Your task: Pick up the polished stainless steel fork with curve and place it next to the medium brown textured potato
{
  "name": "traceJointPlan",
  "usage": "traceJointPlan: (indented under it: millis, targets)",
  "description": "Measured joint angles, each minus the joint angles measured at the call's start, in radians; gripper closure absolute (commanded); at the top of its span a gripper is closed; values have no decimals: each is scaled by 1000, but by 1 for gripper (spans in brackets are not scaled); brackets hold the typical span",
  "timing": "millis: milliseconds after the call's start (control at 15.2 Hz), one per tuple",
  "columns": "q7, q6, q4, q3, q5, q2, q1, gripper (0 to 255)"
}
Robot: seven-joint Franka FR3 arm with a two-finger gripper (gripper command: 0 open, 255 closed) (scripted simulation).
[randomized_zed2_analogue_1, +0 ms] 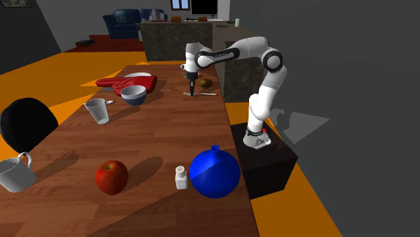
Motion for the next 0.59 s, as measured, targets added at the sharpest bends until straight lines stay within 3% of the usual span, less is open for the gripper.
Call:
traceJointPlan:
  millis: [594]
  targets:
    - [-1,44,-47,-1,-1,-3,-1,255]
